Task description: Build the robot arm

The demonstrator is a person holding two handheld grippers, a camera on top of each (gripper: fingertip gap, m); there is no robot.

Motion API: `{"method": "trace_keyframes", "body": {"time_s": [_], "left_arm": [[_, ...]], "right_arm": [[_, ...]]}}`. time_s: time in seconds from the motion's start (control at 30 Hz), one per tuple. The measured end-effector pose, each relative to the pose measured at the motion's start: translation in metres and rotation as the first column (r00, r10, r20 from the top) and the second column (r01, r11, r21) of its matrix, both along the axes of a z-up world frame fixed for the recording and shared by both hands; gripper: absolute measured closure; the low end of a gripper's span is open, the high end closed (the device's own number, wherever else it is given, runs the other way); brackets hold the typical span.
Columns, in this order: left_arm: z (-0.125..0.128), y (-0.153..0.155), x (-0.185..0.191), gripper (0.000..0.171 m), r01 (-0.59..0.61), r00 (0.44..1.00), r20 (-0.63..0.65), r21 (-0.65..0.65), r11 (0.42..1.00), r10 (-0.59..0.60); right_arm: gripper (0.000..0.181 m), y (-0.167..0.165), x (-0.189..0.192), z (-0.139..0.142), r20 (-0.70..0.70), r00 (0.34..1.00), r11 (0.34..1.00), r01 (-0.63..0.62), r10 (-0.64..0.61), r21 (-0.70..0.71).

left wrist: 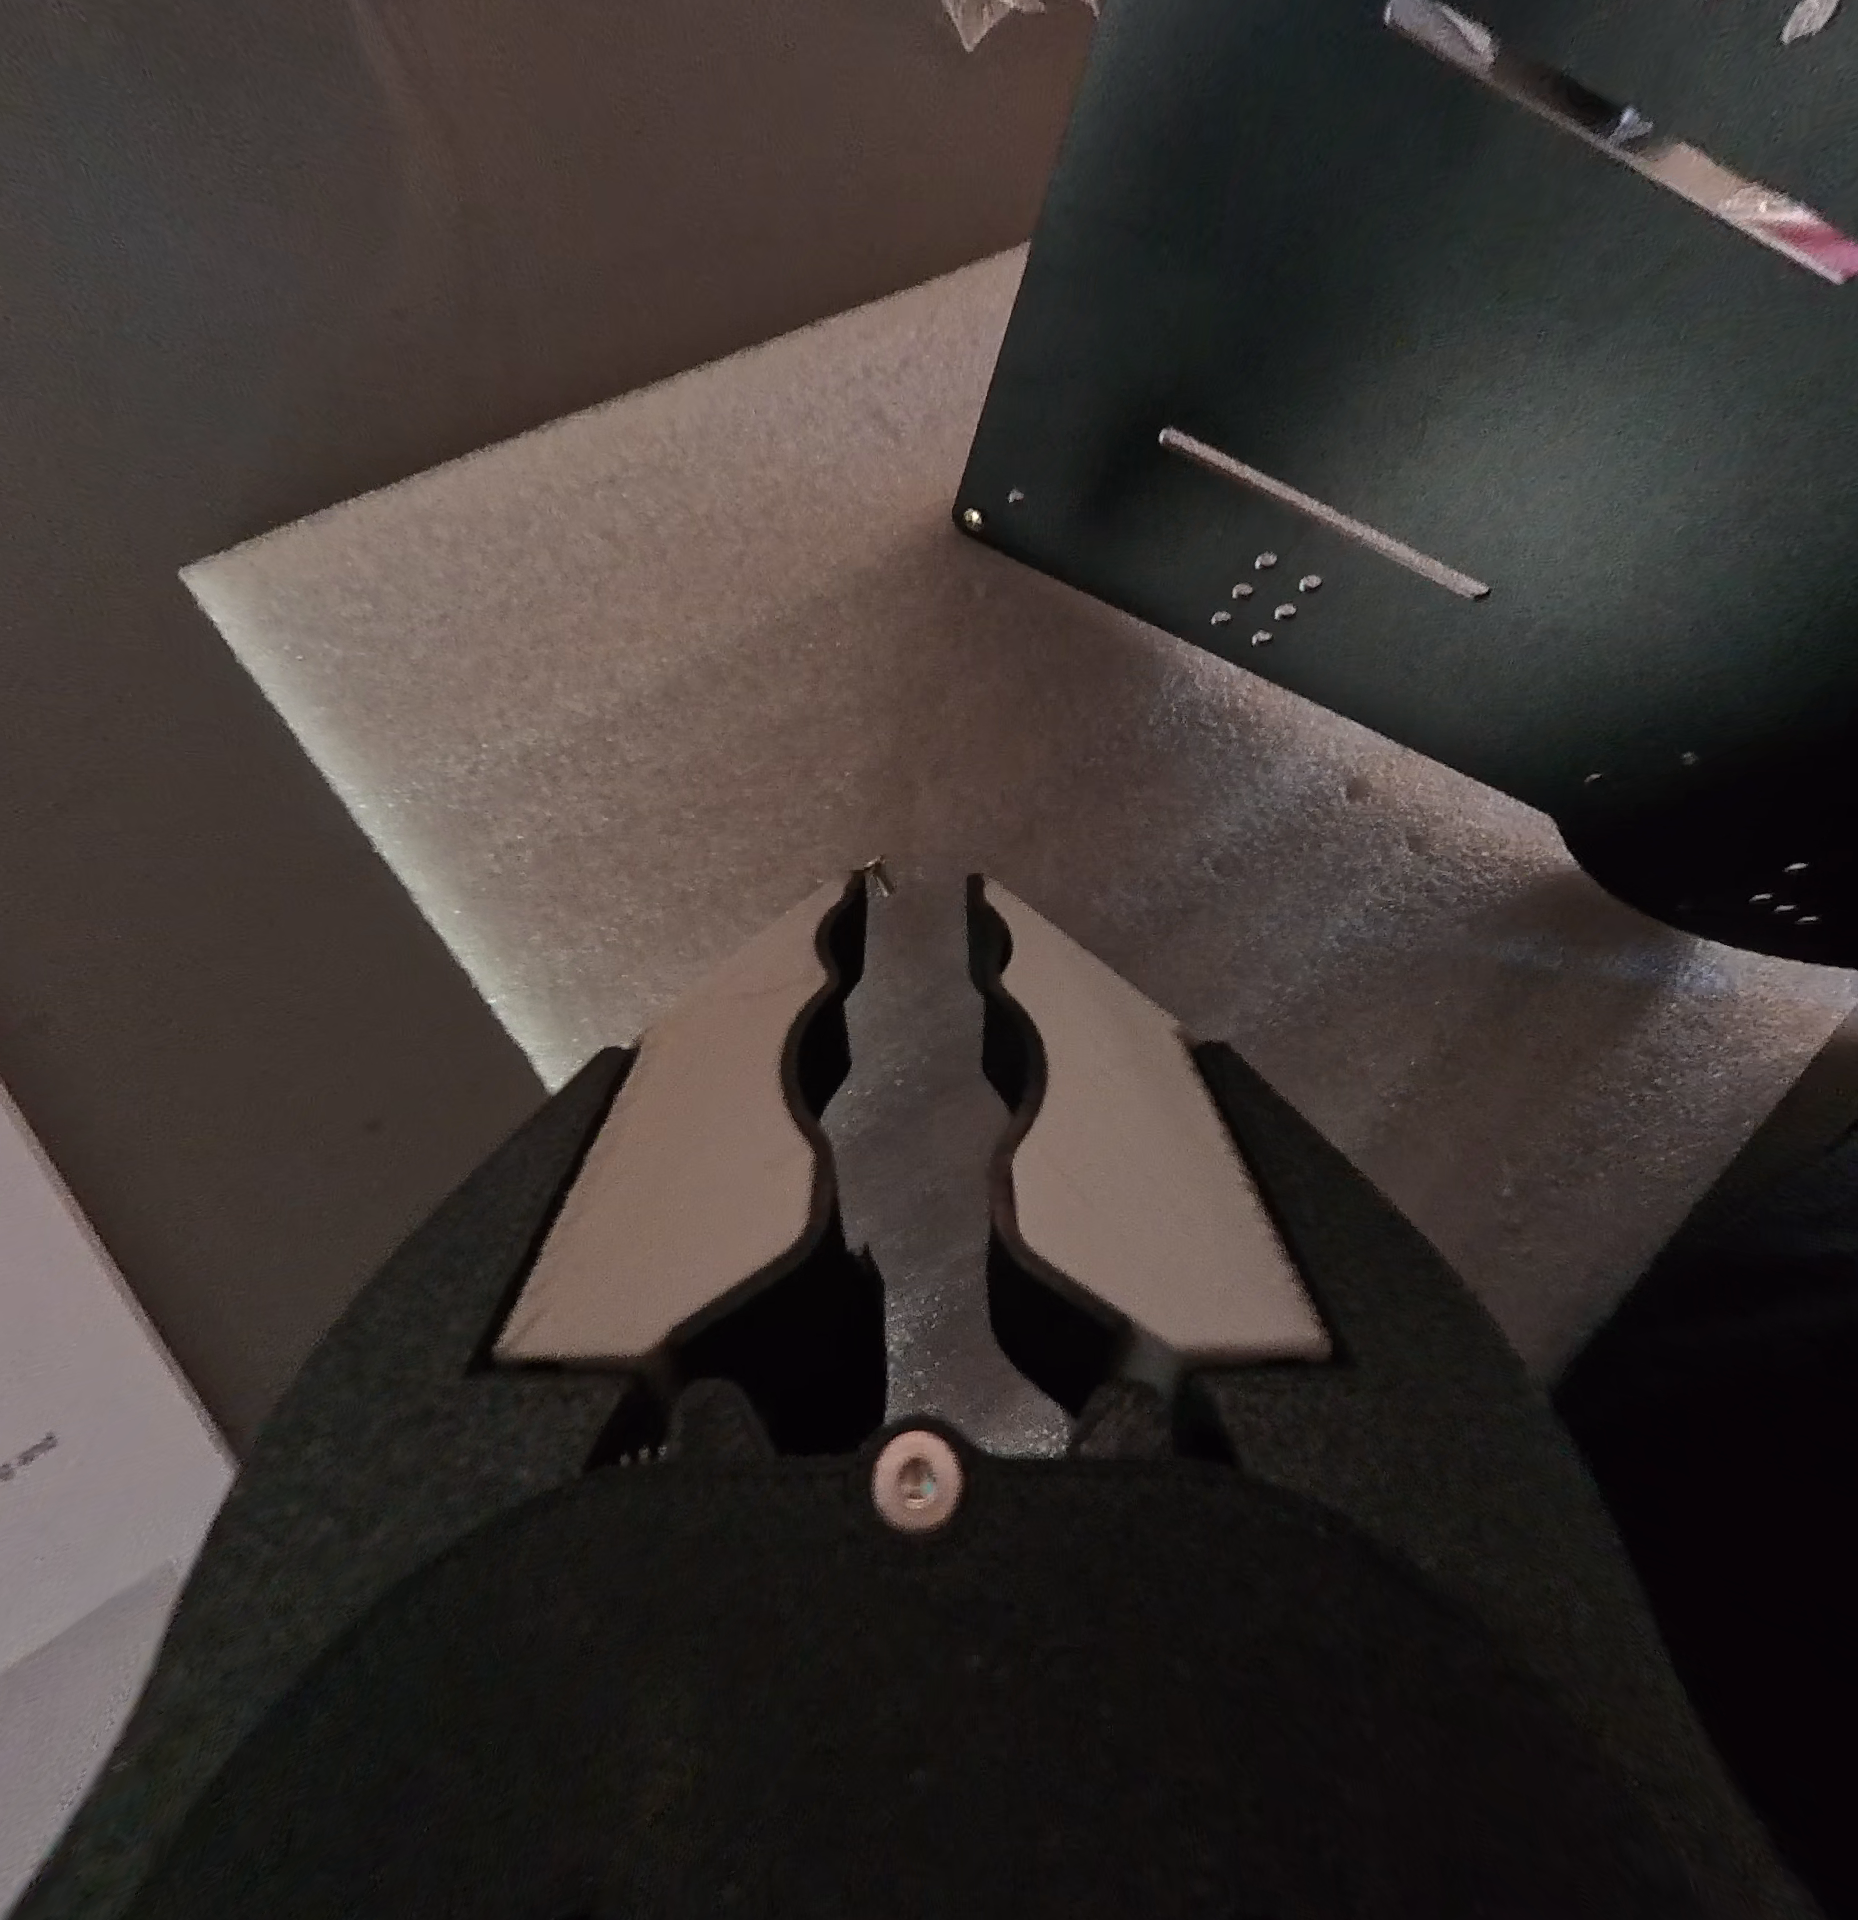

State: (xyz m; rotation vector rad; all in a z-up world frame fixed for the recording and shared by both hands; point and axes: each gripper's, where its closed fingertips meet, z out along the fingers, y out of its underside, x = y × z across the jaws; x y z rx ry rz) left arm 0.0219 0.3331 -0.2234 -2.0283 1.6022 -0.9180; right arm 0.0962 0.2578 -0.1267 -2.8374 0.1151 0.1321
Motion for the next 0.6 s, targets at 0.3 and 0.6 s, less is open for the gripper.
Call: {"method": "trace_keyframes", "body": {"time_s": [0.3, 0.6], "left_arm": [[0.006, -0.019, 0.007, 0.154, 0.057, 0.998, 0.044, -0.075, 0.996, -0.054], [-0.001, -0.005, -0.008, 0.153, -0.015, 0.999, -0.038, 0.053, 0.999, 0.017]], "right_arm": [[0.179, 0.0, 0.002, 0.0, -0.004, 1.0, 1.0, 0.007, -0.007, 0.002], [0.18, 0.0, 0.001, 0.0, -0.005, 1.0, 1.0, 0.007, -0.007, 0.007]]}}
